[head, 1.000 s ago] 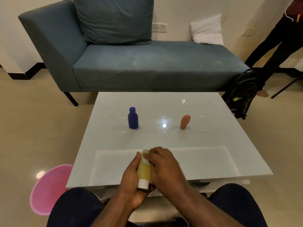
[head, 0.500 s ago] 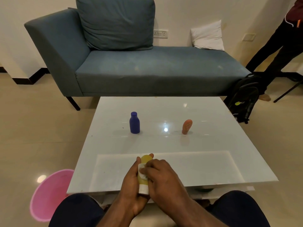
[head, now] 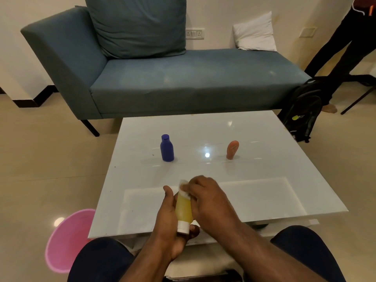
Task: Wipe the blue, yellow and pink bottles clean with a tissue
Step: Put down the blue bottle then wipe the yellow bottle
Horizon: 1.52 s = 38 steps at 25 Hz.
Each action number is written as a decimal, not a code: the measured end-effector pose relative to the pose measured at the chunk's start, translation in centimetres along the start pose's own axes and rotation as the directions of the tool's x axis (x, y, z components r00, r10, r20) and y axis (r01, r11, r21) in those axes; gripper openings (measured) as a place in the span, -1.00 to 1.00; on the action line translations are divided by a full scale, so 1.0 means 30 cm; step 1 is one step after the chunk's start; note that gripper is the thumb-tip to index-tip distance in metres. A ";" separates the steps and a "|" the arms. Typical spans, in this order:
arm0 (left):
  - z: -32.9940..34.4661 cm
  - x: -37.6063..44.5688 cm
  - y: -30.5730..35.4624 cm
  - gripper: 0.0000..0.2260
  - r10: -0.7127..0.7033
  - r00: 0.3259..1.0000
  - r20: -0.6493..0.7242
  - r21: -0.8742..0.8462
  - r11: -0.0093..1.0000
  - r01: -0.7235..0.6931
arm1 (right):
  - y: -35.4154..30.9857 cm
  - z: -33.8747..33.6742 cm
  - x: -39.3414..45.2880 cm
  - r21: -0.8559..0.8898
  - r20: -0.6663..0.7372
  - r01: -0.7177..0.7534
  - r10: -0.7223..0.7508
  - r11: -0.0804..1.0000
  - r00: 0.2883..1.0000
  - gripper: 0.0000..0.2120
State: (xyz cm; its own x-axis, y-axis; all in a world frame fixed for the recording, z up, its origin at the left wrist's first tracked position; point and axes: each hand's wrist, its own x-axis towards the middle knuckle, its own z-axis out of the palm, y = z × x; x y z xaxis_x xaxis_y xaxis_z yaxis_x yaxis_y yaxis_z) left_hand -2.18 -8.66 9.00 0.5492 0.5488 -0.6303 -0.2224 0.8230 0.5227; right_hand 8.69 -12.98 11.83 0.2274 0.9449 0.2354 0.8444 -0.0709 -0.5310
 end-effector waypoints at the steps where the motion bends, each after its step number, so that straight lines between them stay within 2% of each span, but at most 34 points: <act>1: 0.006 -0.001 0.002 -0.35 0.018 1.000 -0.008 0.038 0.999 -0.018 | 0.009 -0.013 0.026 -0.010 -0.020 -0.039 0.039 0.999 0.999 -0.71; 3: 0.014 0.000 0.010 -0.32 0.042 0.999 -0.013 0.073 0.997 -0.041 | -0.010 -0.022 0.028 -0.037 -0.023 -0.037 0.036 0.999 0.999 -0.68; 5: 0.019 -0.004 0.021 -0.28 0.048 0.999 -0.006 0.075 0.996 -0.047 | -0.046 -0.030 -0.013 -0.070 0.064 0.073 -0.069 0.995 0.996 -0.66; 7: 0.027 -0.009 0.027 -0.26 0.064 0.998 0.004 0.071 0.995 -0.064 | -0.047 -0.043 -0.015 -0.103 0.086 0.166 -0.158 0.981 0.984 -0.64; 11: 0.042 -0.008 0.032 -0.25 0.113 0.994 0.006 0.120 0.986 -0.113 | -0.034 -0.075 0.045 -0.057 -0.022 0.026 -0.027 0.998 0.999 -0.66; 12: 0.050 -0.007 0.036 -0.27 0.106 0.994 0.025 0.088 0.990 -0.108 | -0.051 -0.074 0.031 -0.042 -0.053 0.035 -0.037 0.999 0.998 -0.69; 15: 0.074 -0.015 0.065 -0.32 0.117 0.987 0.105 -0.037 0.993 -0.114 | -0.090 -0.066 -0.043 -0.028 0.016 0.109 -0.109 0.994 0.994 -0.71; 16: 0.079 -0.016 0.069 -0.33 0.111 0.987 0.114 -0.051 0.993 -0.106 | -0.070 -0.067 -0.031 -0.030 0.000 0.133 -0.133 0.991 0.991 -0.72; 20: 0.111 -0.009 0.065 -0.42 0.096 0.991 0.093 0.030 0.995 -0.099 | -0.003 -0.087 0.047 0.097 -0.127 -0.058 0.070 0.994 0.989 -0.74; 22: 0.122 -0.006 0.087 -0.50 0.124 0.985 0.117 -0.004 0.992 -0.124 | -0.039 -0.082 0.004 0.120 -0.149 -0.030 0.048 0.992 0.988 -0.73; 25: 0.127 -0.003 0.119 -0.54 0.147 0.978 0.146 -0.075 0.988 -0.138 | -0.071 -0.085 -0.052 0.132 -0.087 0.054 -0.043 0.990 0.995 -0.73; 29: 0.143 -0.002 0.096 -0.59 0.117 0.986 0.121 -0.064 0.992 -0.110 | -0.016 -0.112 0.057 0.228 -0.173 -0.076 0.117 0.971 0.978 -0.78; 31: 0.146 0.004 0.115 -0.57 0.132 0.981 0.145 -0.105 0.988 -0.117 | -0.039 -0.111 0.038 0.262 -0.182 -0.065 0.115 0.963 0.977 -0.78; 34: 0.118 0.024 0.140 -0.53 0.149 0.977 0.155 -0.167 0.978 -0.123 | -0.083 -0.087 -0.041 0.277 -0.119 -0.020 0.055 0.961 0.991 -0.77; 38: 0.131 0.000 0.114 -0.57 0.096 0.983 0.155 -0.133 0.988 -0.076 | -0.046 -0.101 0.040 0.327 -0.191 -0.091 0.160 0.941 0.968 -0.79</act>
State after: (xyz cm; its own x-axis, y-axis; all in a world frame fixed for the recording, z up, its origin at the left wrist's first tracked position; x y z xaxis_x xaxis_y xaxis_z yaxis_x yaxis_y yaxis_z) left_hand 0.23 -6.43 13.04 0.6433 0.5959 -0.4808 -0.3685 0.7914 0.4878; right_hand 9.28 -12.72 15.30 0.4483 0.8426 0.2986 0.6148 -0.0481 -0.7872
